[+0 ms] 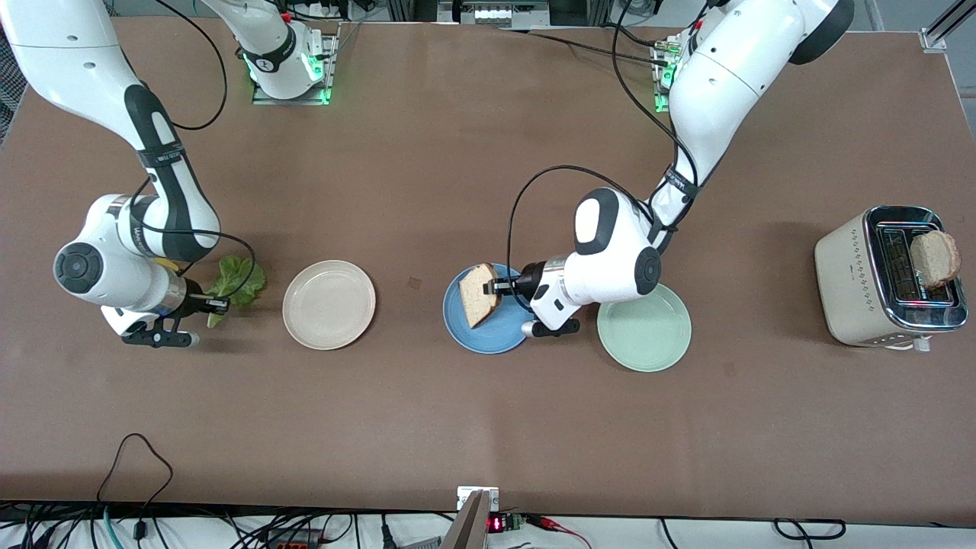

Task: Make sandwich in blue plate with both arms
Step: 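Lower the toast slice onto the blue plate and open the left gripper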

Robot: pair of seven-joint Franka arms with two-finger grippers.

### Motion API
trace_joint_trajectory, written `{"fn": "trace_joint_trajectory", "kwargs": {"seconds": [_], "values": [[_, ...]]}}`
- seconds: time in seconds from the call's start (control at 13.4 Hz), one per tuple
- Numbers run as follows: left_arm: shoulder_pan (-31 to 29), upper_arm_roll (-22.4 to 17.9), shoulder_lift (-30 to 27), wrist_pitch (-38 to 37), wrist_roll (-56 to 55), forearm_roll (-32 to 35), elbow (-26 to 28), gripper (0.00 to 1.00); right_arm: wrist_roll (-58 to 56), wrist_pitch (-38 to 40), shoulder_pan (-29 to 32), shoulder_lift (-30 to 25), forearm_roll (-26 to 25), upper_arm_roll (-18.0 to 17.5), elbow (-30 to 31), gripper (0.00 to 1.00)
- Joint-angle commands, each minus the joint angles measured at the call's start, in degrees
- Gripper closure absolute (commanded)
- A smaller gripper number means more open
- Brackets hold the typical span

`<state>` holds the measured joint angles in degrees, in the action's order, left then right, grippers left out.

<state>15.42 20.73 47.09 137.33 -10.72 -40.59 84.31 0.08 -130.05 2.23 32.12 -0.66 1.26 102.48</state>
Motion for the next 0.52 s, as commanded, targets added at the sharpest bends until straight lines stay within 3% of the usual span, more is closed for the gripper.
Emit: {"fn": "trace_joint_trajectory", "kwargs": {"seconds": [0.0, 0.45], "values": [[0.0, -0.3, 0.8, -0.2, 1.4, -0.6, -2.4, 0.00, 0.4, 5.0, -0.1, -3.1, -0.5, -0.5, -0.9, 1.00], [-0.4, -2.4, 0.6, -0.4, 5.4, -0.6, -1.7, 0.00, 7.4, 11.7, -2.9, -7.3, 0.5, -1.2, -1.1, 1.00]]}}
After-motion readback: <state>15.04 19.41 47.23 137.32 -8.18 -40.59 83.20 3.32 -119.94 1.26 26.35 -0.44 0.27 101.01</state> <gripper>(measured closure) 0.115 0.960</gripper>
